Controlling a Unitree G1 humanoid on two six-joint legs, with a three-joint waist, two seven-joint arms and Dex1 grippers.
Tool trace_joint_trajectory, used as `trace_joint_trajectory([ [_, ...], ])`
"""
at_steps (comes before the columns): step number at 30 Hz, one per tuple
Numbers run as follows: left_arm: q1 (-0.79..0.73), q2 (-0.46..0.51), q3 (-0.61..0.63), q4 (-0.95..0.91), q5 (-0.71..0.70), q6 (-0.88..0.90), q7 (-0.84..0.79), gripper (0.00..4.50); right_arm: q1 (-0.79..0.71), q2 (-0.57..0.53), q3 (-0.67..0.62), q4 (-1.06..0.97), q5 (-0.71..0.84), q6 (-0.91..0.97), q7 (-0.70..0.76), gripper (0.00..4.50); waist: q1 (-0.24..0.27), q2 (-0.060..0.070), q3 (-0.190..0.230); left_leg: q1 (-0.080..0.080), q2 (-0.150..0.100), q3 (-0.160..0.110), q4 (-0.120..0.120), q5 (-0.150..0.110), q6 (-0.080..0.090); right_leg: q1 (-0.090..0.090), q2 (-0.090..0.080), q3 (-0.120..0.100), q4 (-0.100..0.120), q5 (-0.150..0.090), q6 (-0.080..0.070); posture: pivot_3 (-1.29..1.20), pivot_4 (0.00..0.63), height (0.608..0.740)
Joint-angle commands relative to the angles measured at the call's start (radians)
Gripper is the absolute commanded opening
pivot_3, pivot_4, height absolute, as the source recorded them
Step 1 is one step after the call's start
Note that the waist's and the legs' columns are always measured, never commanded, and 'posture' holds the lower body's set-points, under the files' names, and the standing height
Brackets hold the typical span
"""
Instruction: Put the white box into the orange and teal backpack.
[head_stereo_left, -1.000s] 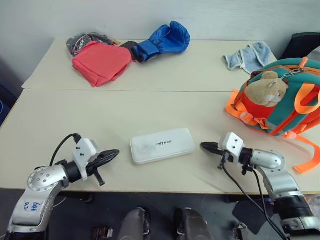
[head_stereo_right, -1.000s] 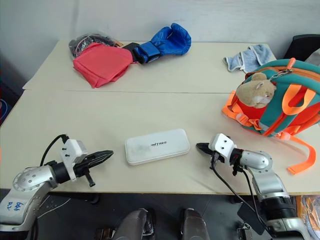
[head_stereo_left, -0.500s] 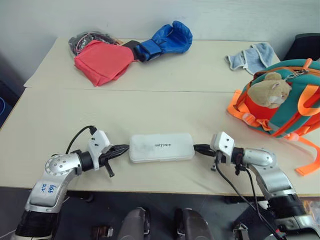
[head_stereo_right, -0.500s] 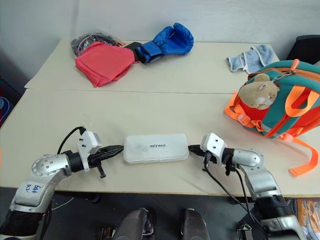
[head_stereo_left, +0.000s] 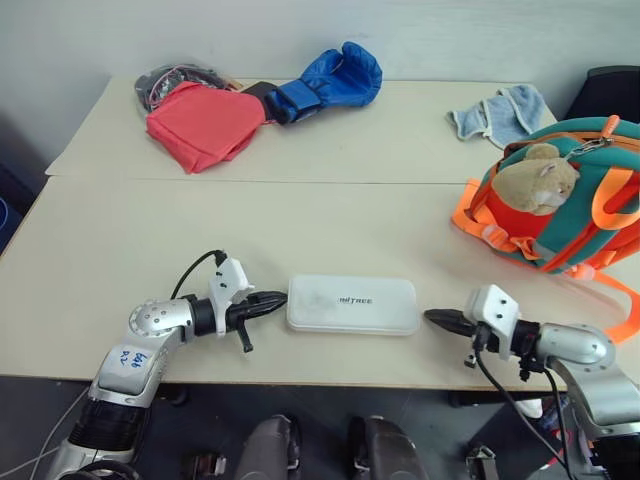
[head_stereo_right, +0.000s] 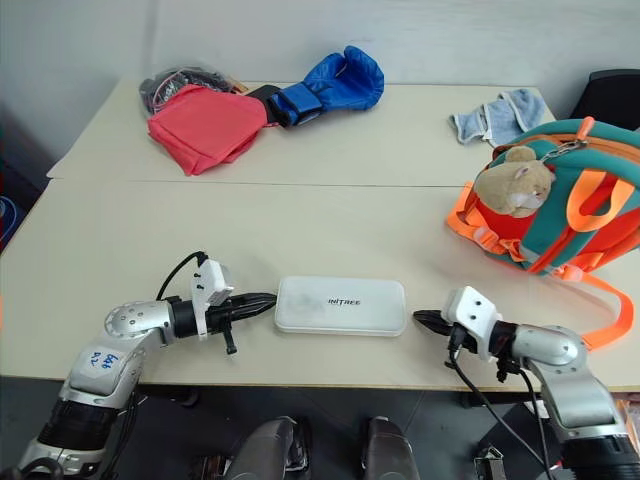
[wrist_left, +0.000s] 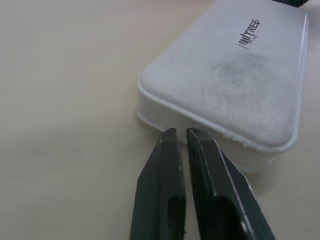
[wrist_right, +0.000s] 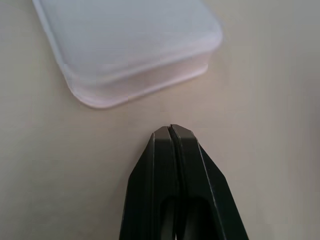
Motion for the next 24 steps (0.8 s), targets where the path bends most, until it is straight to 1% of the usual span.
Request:
trace_joint_trajectory([
  [1,0.005,0.047,0.099,-0.034,-0.136,0.221,0.005,1.58,0.006,-0.027,-0.048,0.0,0.017,-0.02,0.007,0.0,0.001,0.0,0.0,0.0,0.0,0.0,0.0,0.0,0.0,0.0,0.0,0.0,0.0,0.0,0.0,0.0,0.15,0.74],
  [2,-0.011,0.086,0.116,-0.02,-0.166,0.381,0.029,1.84,0.005,-0.032,-0.054,0.012,0.016,-0.027,0.01,0.0,0.002,0.0,0.0,0.0,0.0,0.0,0.0,0.0,0.0,0.0,0.0,0.0,0.0,0.0,0.0,0.0,0.15,0.74],
  [4,-0.048,0.145,0.147,0.024,-0.236,0.567,0.023,2.47,-0.001,-0.037,-0.057,0.033,0.013,-0.04,0.018,0.0,0.002,0.0,0.0,0.0,0.001,-0.001,0.0,0.001,-0.001,0.0,0.0,0.0,0.001,0.0,0.0,0.0,0.15,0.74],
  [5,-0.062,0.161,0.155,0.035,-0.258,0.623,0.023,2.76,-0.003,-0.038,-0.056,0.039,0.013,-0.045,0.02,0.0,0.002,0.0,0.0,0.001,0.0,-0.001,0.0,0.001,-0.001,0.0,0.0,0.0,0.001,0.0,0.0,0.0,0.15,0.74],
  [7,-0.132,0.189,0.187,0.104,-0.334,0.815,0.019,3.36,-0.018,-0.039,-0.044,0.062,0.009,-0.068,0.034,0.0,0.002,0.0,0.0,0.001,0.0,-0.001,0.0,0.001,-0.001,0.001,0.0,0.0,0.001,0.0,0.0,0.0,0.15,0.74],
  [9,-0.206,0.192,0.221,0.182,-0.387,0.986,0.026,3.97,-0.039,-0.036,-0.029,0.085,0.003,-0.087,0.047,0.0,0.002,0.0,0.0,0.001,0.0,-0.001,0.001,0.001,-0.001,0.001,0.0,0.0,0.002,0.0,0.0,0.0,0.15,0.74],
  [10,-0.231,0.189,0.231,0.205,-0.398,1.035,0.033,4.28,-0.047,-0.034,-0.024,0.093,0.002,-0.093,0.051,0.0,0.002,0.0,0.0,0.001,0.0,-0.001,0.001,0.001,-0.001,0.001,0.0,0.0,0.002,0.0,0.0,0.0,0.15,0.74],
  [11,-0.256,0.184,0.24,0.227,-0.402,1.091,0.048,4.48,-0.054,-0.031,-0.02,0.101,0.001,-0.099,0.053,0.0,0.002,0.0,0.0,0.001,0.0,-0.001,0.001,0.001,-0.001,0.0,0.0,0.0,0.002,0.0,0.0,0.0,0.15,0.74],
  [12,-0.285,0.179,0.231,0.268,-0.402,1.143,0.072,4.48,-0.061,-0.027,-0.016,0.11,-0.001,-0.104,0.053,0.0,0.002,0.0,0.0,0.001,0.0,-0.001,0.001,0.001,-0.001,0.0,0.0,0.0,0.003,0.0,0.0,0.0,0.15,0.74],
  [14,-0.365,0.136,0.224,0.412,-0.428,1.191,0.149,4.48,-0.079,-0.019,0.001,0.131,-0.009,-0.121,0.058,0.0,0.002,0.0,0.0,0.001,0.0,-0.001,0.001,0.001,-0.001,0.0,0.0,0.0,0.003,0.0,0.0,0.0,0.15,0.74],
  [18,-0.385,0.13,0.064,0.369,-0.568,1.196,0.139,4.48,-0.11,-0.003,0.046,0.159,-0.023,-0.149,0.076,0.0,0.005,0.0,0.0,0.002,-0.001,-0.001,0.003,0.002,-0.002,0.001,0.0,0.002,0.007,0.0,0.0,0.0,0.15,0.74],
  [20,-0.41,0.087,0.05,0.391,-0.596,1.196,0.194,4.48,-0.125,0.003,0.067,0.167,-0.033,-0.162,0.079,0.0,0.007,0.0,0.0,0.002,-0.002,-0.002,0.005,0.001,-0.002,0.001,0.0,0.005,0.007,0.0,0.0,0.0,0.15,0.74],
  [24,-0.455,-0.007,0.064,0.444,-0.593,1.196,0.301,4.48,-0.161,0.022,0.103,0.187,-0.052,-0.169,0.071,0.0,0.016,0.0,0.0,0.001,-0.002,-0.004,0.011,0.001,-0.002,0.003,0.0,0.005,0.008,0.0,0.0,0.0,0.15,0.74],
])
